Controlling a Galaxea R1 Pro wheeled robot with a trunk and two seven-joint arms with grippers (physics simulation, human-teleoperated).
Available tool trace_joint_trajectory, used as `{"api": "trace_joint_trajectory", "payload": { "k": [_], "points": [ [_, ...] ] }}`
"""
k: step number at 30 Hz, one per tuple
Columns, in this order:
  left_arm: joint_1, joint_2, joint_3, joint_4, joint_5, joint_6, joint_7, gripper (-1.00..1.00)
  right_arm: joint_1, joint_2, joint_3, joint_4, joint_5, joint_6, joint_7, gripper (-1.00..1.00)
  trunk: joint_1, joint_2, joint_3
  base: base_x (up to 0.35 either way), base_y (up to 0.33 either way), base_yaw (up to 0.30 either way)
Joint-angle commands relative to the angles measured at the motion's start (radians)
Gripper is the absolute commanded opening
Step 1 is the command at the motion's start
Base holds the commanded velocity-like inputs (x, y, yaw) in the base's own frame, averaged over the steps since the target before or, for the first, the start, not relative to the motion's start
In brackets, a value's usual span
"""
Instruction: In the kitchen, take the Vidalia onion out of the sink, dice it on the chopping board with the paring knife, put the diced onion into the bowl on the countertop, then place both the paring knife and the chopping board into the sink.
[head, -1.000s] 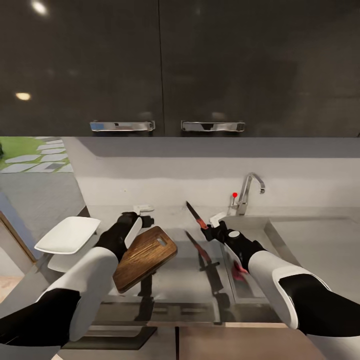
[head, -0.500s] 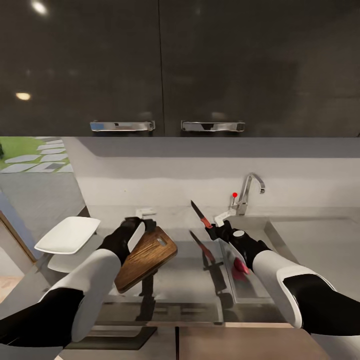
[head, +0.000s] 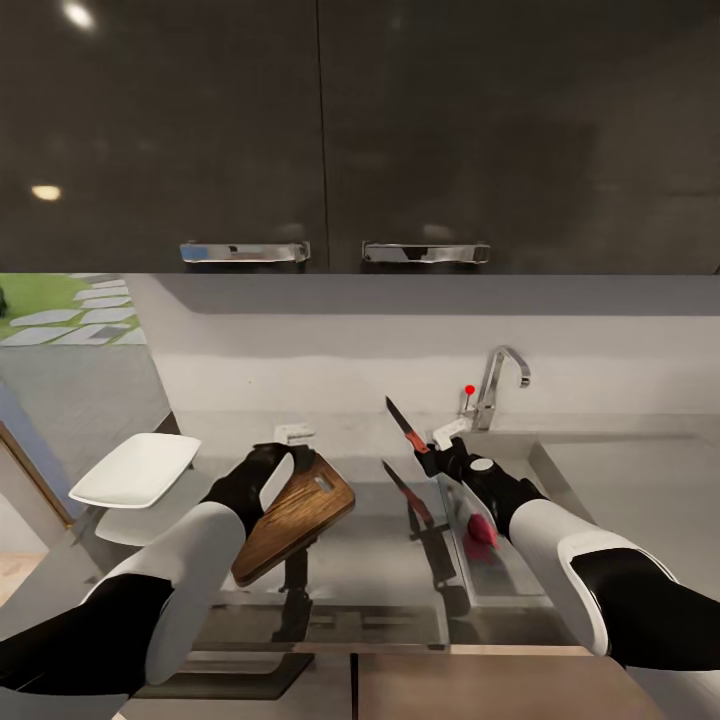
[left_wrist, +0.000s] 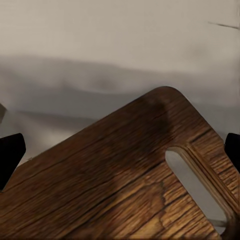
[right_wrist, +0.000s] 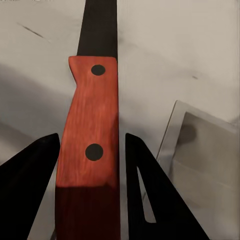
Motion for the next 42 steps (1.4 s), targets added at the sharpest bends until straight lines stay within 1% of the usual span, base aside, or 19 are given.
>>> {"api": "trace_joint_trajectory", "payload": {
  "k": [1,4,6,9,12,14,31,42],
  "points": [
    [-0.001,0.0,-0.008,0.001,0.01,0.004,0.008,1.0,-0.001,0.0,0.0,0.0,0.01,-0.004,0.0,-1.0,0.001,-0.002,-0.002,0.0,0.0,0.0],
    [-0.001,-0.006,-0.011,0.005,0.011,0.002,0.004,1.0,-0.001,0.0,0.0,-0.001,0.01,-0.004,0.0,-1.0,0.001,-0.002,-0.002,0.0,0.0,0.0],
    [0.0,-0.008,-0.011,0.006,0.011,0.001,-0.013,1.0,-0.001,0.0,0.0,-0.001,0.01,-0.004,0.0,-1.0,0.001,-0.002,-0.002,0.0,0.0,0.0],
    [0.0,-0.009,-0.012,0.006,0.011,0.001,-0.071,1.0,-0.001,0.0,0.0,-0.001,0.01,-0.004,0.0,-1.0,0.001,-0.002,-0.002,0.0,0.0,0.0],
    [-0.001,-0.009,-0.012,0.006,0.011,0.001,-0.1,1.0,-0.001,0.0,0.0,-0.001,0.01,-0.004,0.0,-1.0,0.001,-0.002,-0.002,0.0,0.0,0.0],
    [-0.001,-0.009,-0.012,0.006,0.011,0.001,-0.106,1.0,-0.001,0.0,0.0,-0.001,0.01,-0.004,0.0,-1.0,0.001,-0.002,-0.002,0.0,0.0,0.0],
    [-0.001,-0.009,-0.012,0.006,0.01,-0.002,-0.105,1.0,-0.001,0.001,0.0,-0.001,0.01,-0.001,0.0,-1.0,0.001,-0.002,-0.002,0.0,-0.008,0.0],
    [-0.001,-0.009,-0.012,0.007,0.01,-0.002,-0.105,1.0,-0.001,0.003,0.0,-0.001,0.01,-0.002,0.0,-1.0,0.001,-0.002,-0.002,0.0,-0.229,0.0]
  ]
}}
